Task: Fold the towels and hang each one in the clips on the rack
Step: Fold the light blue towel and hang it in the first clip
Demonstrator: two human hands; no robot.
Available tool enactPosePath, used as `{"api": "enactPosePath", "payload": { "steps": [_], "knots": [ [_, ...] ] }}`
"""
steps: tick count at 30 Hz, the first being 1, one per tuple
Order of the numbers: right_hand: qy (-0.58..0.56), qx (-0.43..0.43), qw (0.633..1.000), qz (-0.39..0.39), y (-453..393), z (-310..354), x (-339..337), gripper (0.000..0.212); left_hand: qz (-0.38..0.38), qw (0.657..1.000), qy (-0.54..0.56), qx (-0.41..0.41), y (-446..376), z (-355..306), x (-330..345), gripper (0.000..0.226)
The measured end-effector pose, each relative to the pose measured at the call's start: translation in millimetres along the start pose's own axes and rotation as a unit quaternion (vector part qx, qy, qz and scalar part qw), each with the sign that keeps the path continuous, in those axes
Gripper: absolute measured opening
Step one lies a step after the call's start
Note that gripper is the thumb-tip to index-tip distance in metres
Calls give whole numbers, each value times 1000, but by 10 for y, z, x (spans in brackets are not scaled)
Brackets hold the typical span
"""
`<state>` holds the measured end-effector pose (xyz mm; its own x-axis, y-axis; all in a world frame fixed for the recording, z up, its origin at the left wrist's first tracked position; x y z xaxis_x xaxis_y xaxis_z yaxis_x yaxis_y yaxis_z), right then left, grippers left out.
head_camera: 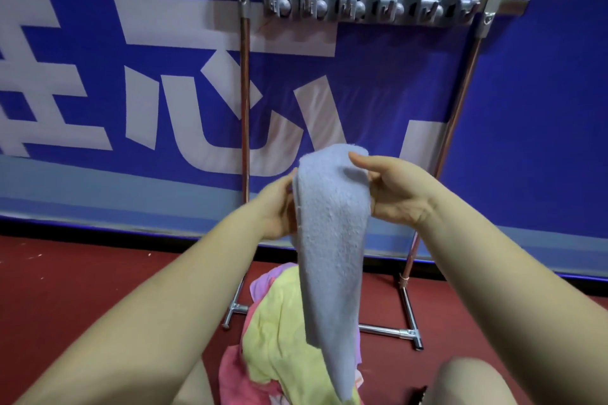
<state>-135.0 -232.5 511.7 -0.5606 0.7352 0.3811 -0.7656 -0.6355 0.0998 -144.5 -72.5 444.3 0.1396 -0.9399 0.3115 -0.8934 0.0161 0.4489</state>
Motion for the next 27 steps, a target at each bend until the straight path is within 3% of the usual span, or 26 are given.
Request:
{"api": "enactPosePath", "payload": {
  "steps": [4, 9, 12, 16, 18, 22, 27],
  "knots": [
    [-44, -8, 997, -60, -107, 99, -129, 19, 50, 998, -18, 22, -48, 236, 68, 63],
    [-39, -16, 995, -89, -128, 129, -301, 20, 26, 985, -130, 114, 3, 262, 118, 22],
    [-22, 17, 993, -112, -113, 26, -412, 23, 1, 978, -161, 135, 12, 227, 170, 18],
    [-53, 83, 988, -115, -59, -269, -560, 24, -9, 984, -122, 128, -13, 112, 189, 22],
    [-75, 98, 987, -104, -60, -354, -553, 21, -40, 977, -168, 128, -23, 18, 145, 20],
    [-32, 83, 986, -140, -158, -354, -446, 9, -78, 955, -268, 98, -36, -126, 57, 28],
    [17, 49, 976, -212, -272, -400, -379, 14, -82, 963, -255, 17, 9, -138, -17, 33]
  ]
}}
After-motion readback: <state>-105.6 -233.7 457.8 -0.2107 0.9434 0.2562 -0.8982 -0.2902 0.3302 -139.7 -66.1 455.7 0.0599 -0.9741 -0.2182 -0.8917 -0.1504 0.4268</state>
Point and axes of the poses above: each hand's wrist, its own y-axis away from the middle knuckle, its own x-axis out of the palm, z = x × y, the point moved 3 cm from there along -y, towards the middle knuckle, and after that the axes turned 8 degrees about -x, right-handed, at the moved point
